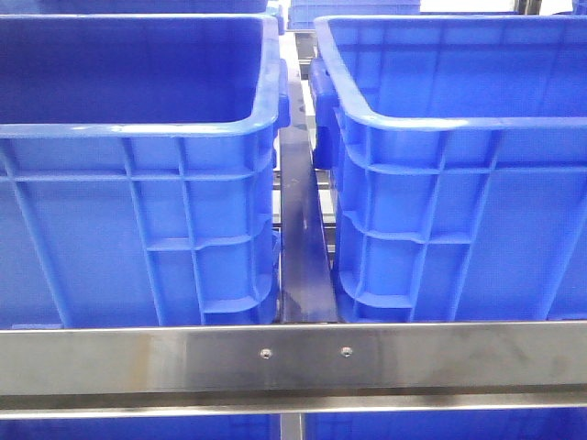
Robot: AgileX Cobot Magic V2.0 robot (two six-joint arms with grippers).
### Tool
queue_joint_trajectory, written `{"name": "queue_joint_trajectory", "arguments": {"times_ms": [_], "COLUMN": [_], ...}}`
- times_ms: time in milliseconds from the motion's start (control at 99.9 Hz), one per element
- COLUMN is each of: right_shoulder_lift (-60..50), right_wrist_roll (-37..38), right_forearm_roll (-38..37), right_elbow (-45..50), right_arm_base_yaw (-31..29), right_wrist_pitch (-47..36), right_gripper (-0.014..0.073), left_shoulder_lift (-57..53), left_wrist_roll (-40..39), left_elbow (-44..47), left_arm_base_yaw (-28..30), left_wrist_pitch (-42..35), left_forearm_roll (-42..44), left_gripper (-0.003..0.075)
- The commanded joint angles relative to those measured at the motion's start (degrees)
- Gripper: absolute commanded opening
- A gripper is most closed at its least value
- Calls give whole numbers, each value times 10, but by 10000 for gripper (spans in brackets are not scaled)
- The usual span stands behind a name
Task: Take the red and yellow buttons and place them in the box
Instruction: 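Move the left gripper back down into the bin of buttons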
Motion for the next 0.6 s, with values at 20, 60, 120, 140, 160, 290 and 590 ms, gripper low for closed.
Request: {"name": "queue_joint_trajectory", "arguments": {"times_ms": [20, 60, 120, 140, 160, 290, 590], "right_shoulder_lift": [-3, -3, -3, -3, -3, -3, -3], "right_wrist_roll": [-8, -8, -8, -8, -8, -8, -8], "right_forearm_roll": [24, 24, 24, 24, 24, 24, 24], "right_elbow": [-13, -13, -13, -13, -13, -13, -13], "right_arm_base_yaw": [1, 1, 1, 1, 1, 1, 1], "right_wrist_pitch": [-14, -14, -15, -16, -16, -17, -18], "right_gripper": [-66, -66, -66, -66, -66, -66, -66], "left_shoulder_lift": [-16, -13, -2, 3, 8, 45, 141], "left_wrist_roll": [-81, -115, -175, -191, -207, -265, -303], "left_elbow": [-18, -18, -18, -18, -18, -18, -18], "left_arm_base_yaw": [35, 46, 63, 68, 71, 76, 76], "left_wrist_pitch": [-55, -64, -77, -81, -84, -95, -119], "left_forearm_roll": [0, 4, 17, 24, 30, 74, 102], "left_gripper": [512, 512, 512, 512, 512, 516, 517]}}
